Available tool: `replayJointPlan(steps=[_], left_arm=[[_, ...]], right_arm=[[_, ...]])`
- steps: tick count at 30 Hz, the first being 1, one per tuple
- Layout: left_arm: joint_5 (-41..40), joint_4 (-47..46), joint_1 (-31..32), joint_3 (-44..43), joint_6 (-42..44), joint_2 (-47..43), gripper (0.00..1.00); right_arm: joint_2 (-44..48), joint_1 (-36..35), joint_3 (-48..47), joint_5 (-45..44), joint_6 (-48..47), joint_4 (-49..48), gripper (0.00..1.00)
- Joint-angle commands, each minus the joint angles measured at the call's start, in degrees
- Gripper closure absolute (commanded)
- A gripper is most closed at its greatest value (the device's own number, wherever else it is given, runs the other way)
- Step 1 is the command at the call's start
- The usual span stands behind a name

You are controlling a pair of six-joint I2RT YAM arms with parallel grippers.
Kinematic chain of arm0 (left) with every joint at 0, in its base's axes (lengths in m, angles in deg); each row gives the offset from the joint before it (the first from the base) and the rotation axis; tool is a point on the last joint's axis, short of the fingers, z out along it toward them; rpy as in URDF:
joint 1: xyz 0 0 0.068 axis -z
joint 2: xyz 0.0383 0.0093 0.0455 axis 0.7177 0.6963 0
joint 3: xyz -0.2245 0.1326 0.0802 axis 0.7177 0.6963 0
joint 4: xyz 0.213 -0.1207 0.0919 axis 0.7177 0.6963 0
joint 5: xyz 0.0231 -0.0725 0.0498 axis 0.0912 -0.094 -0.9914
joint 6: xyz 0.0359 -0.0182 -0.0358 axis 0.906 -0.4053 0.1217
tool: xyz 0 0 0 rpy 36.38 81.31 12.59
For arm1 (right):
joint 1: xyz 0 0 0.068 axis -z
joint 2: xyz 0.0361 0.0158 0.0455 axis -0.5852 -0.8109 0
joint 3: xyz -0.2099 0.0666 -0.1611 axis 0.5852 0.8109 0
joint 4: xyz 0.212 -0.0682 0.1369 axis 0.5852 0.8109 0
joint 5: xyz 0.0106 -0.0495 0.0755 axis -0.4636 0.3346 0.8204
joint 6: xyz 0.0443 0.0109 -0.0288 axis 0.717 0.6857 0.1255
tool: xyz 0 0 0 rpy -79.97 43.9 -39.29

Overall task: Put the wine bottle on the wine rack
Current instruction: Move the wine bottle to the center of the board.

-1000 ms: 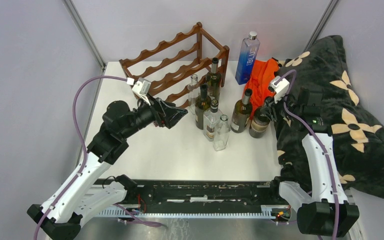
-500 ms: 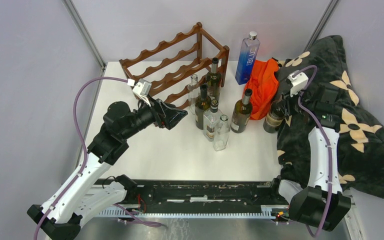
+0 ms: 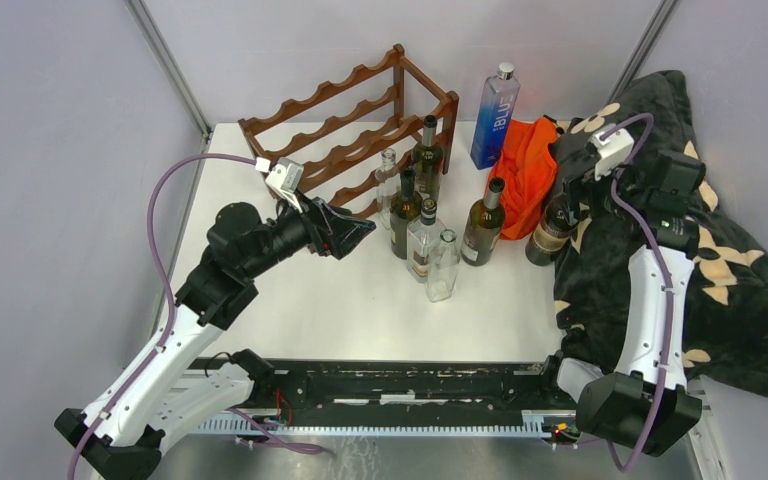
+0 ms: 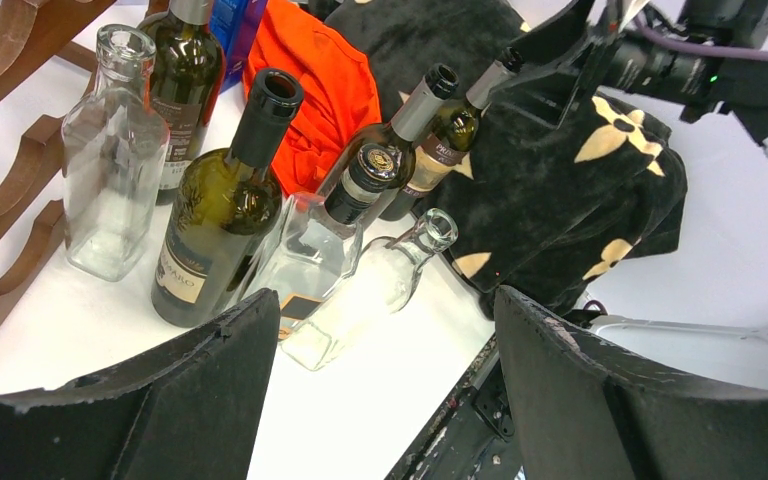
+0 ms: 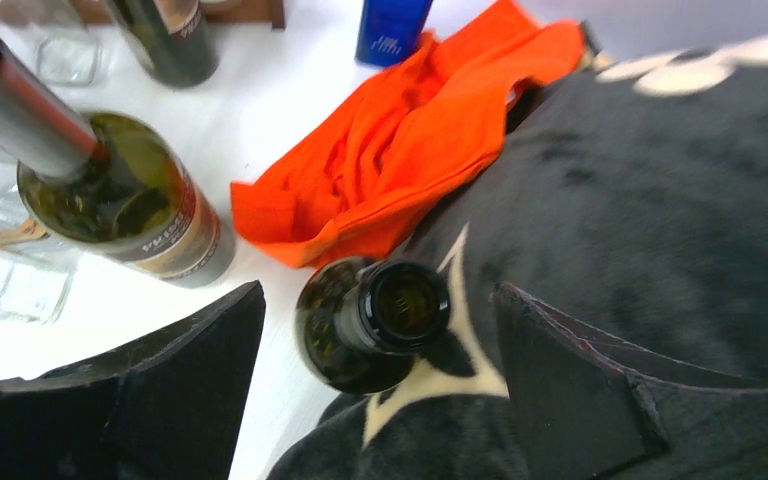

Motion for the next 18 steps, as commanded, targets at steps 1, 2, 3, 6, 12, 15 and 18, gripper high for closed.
replayJointPlan(steps=[1,2,3,6,12,15,18], left_arm=[[1.12,-2.40,0.12,-0.58,0.62,-0.42,0.16],[1.23,-2.41,0.15,-0.60,0.61,-0.44,0.16],[1.39,-2.45,0.25,-0.67,0.61,-0.58,0.16],[1.69,-2.44,0.22,-0.39,0.61,-0.72,0.16],[1.61,-2.54,0.37,0.52,0.27,-1.11,0.16],[1.37,-2.53,0.39,0.84,0.08,-1.37,0.16],[1.06,-2.53,0.41,1.21,-0.05,-1.94,0.16]], right_arm=[[0.36,0.47,-9.50,0.96,-1.47,0.76,0.08],[0.01,0.52,-11.91,1.76,-2.00,1.81,0.07],[-0.54,0.49,-14.04,3.79,-3.09,3.44,0.07],[-2.52,0.40,-19.35,13.85,-7.62,9.22,0.07],[-2.42,-10.25,-16.67,19.07,-14.09,12.71,0.02],[-1.83,-17.20,-12.12,15.63,-11.54,8.31,0.02],[-2.06,-19.74,-8.31,13.26,-7.69,2.89,0.03]])
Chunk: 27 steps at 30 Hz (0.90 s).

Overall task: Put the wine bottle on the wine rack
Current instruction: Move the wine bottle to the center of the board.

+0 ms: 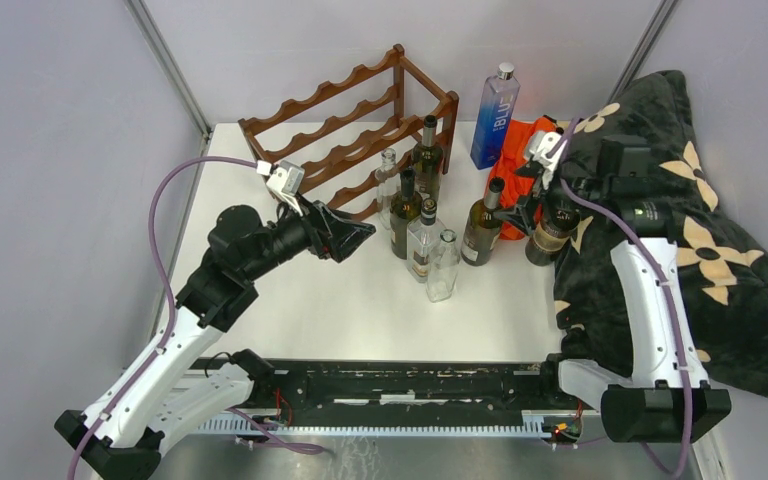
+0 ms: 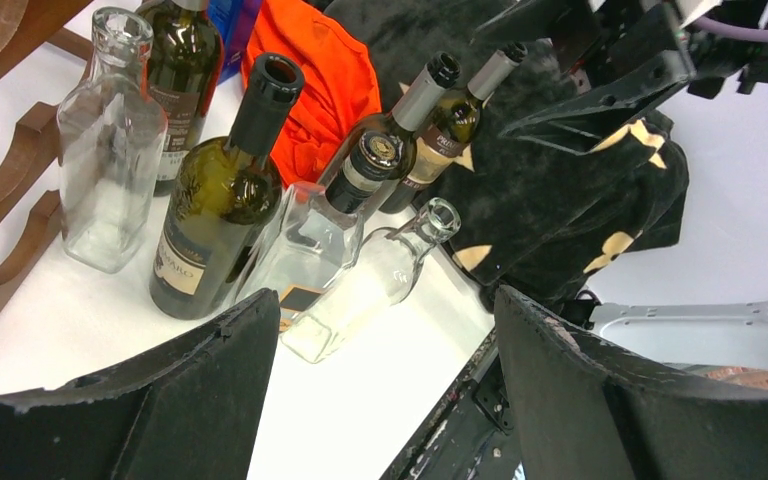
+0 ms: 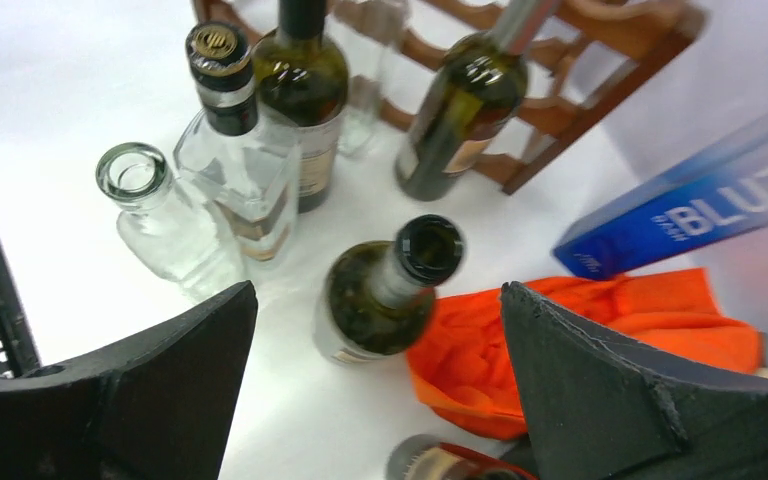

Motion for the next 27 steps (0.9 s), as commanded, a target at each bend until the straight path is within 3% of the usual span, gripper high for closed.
replayJointPlan(steps=[1,8,13,17,20,23,27], left_arm=[[0.55,-2.52,0.39,0.44,-0.15,-1.55,0.16],[0.27,-2.48,0.54,1.48,-0.52,-2.71,0.16],[-0.09,-2.47,0.53,1.72,-0.36,-3.38,0.16],[-0.03,-2.48,0.48,1.84,-0.25,-3.61,0.16],[-0.02,-2.43,0.49,1.52,-0.17,-3.54,0.16],[-0.02,-2.44,0.48,1.03,0.18,-3.33,0.16],[-0.16,-2.07,0.52,0.17,0.74,-2.47,0.16]], right_arm=[[-0.07,-5.06,5.08,-3.04,4.49,-8.65,0.04],[-2.62,-9.27,9.95,-9.94,12.97,-19.82,0.14],[-5.51,-10.04,10.04,-12.19,15.98,-23.80,0.33],[-7.33,-10.17,9.31,-13.93,17.83,-27.42,0.67],[-8.92,-10.15,8.15,-14.65,18.39,-29.88,0.82],[-10.76,-10.21,6.75,-14.86,19.59,-34.00,0.90],[-15.25,-10.53,2.69,-17.66,21.44,-39.09,0.92]])
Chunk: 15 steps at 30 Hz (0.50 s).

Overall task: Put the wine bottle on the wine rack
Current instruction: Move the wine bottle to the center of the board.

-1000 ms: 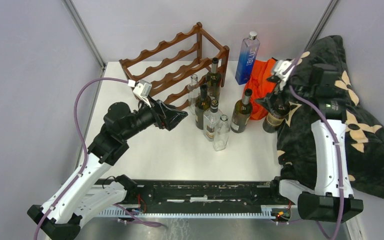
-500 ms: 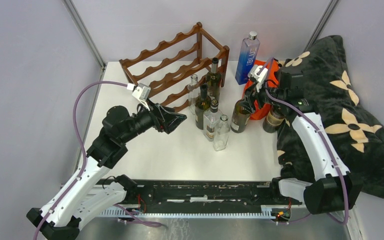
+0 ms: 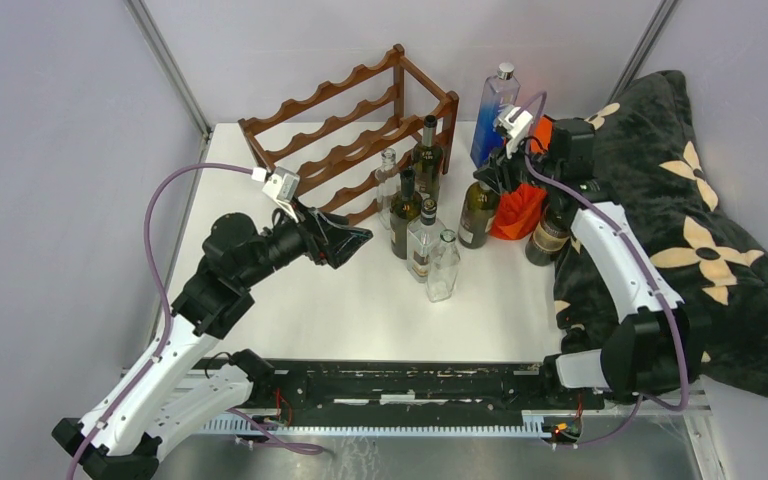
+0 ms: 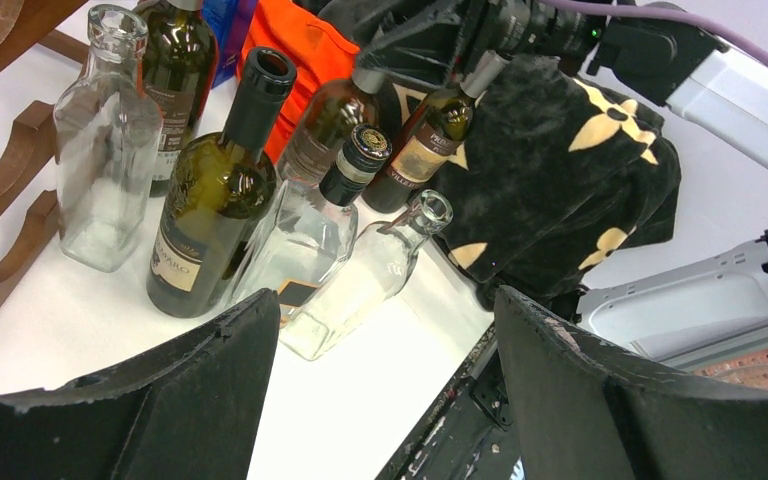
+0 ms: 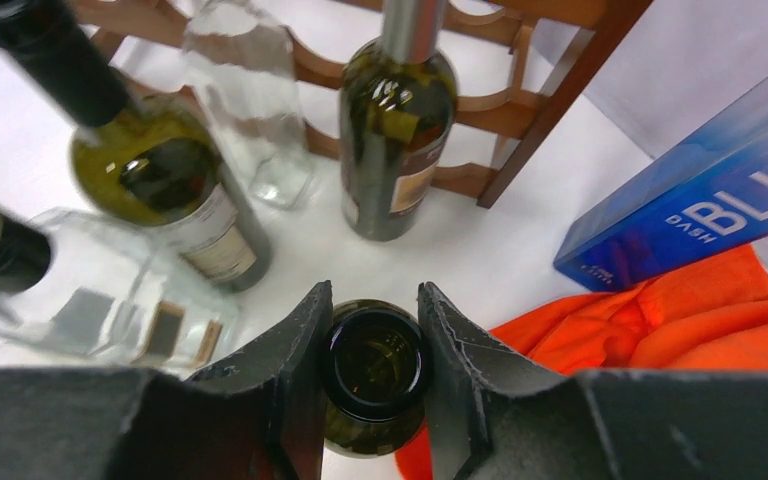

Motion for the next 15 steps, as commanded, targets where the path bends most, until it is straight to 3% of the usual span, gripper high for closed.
replayJointPlan(steps=[1,15], left_arm=[[-0.05,-1.86,0.16,-2.02,0.88,0.84,0.16],[-1.46,-0.85,0.17,-3.03,1.76,1.82,0.16]], right_arm=[[-4.65,-0.38,-7.40,-4.90,2.21,-12.23,0.92],[-23.84,-0.18,-26.67,-13.26,5.74,-14.75,0.90]])
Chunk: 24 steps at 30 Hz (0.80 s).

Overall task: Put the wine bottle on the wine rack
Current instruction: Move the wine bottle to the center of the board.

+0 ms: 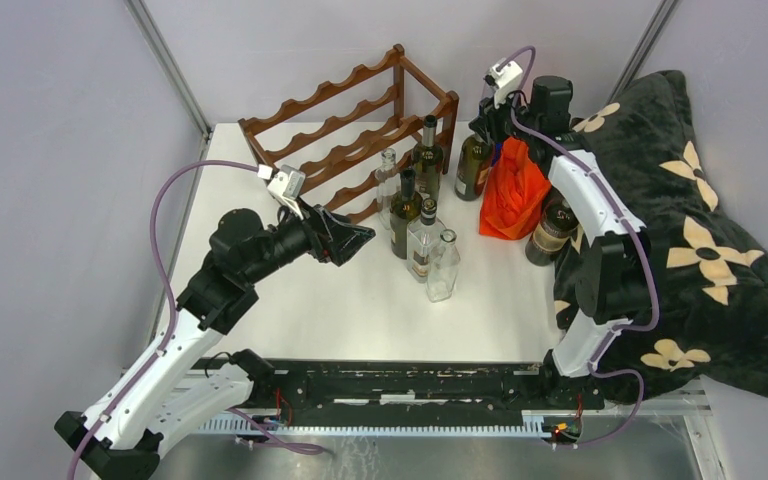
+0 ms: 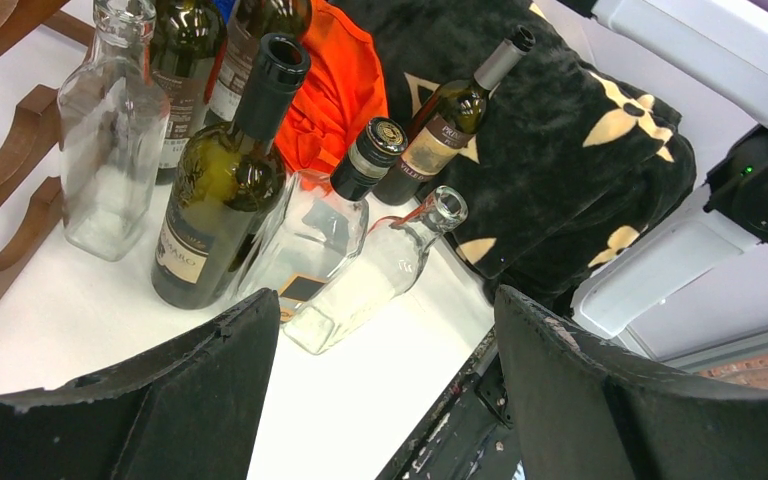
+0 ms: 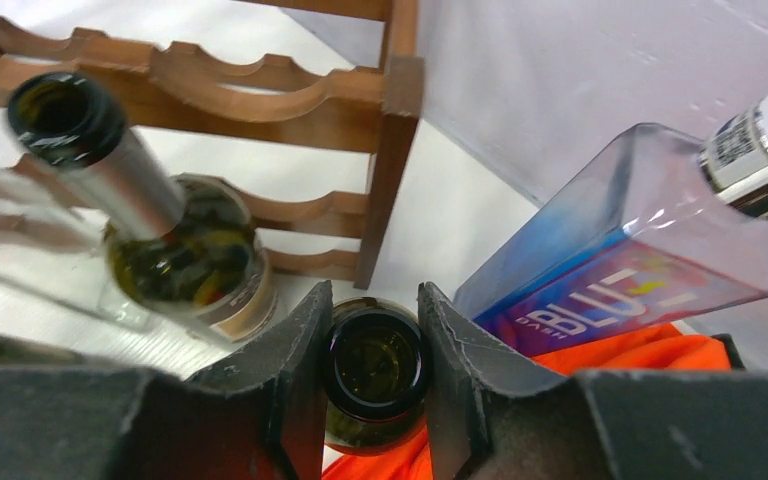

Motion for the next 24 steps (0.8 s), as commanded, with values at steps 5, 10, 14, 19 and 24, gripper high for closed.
replayJointPlan(steps=[5,10,14,19,24], left_arm=[[-1.26,-0.13,0.19,-3.64,2.13,0.18,0.16],[-0.85,-0.10,0.19,-4.01,1.73,0.77,0.16],[-0.73,-0.17,0.15,-4.02,1.22,0.77,0.16],[-0.96,-0.22,0.22,-4.87,-0.70,0.95,0.15],[-1.48,-0.05,0.15,-6.80,-2.32,1.17,0.16]], right_arm=[[-5.38,0.50,-11.41,-6.08,1.12,-4.19,0.86],[-6.25,1.05,-11.73,-5.17,1.90,-3.22,0.70],[-4.62,1.30,-11.12,-4.38,2.17,-3.05,0.43],[-2.06,1.94,-13.48,-4.10,0.25,-0.30,0.22],[0.77,2.72,-18.74,-2.76,-2.81,5.80,0.11]])
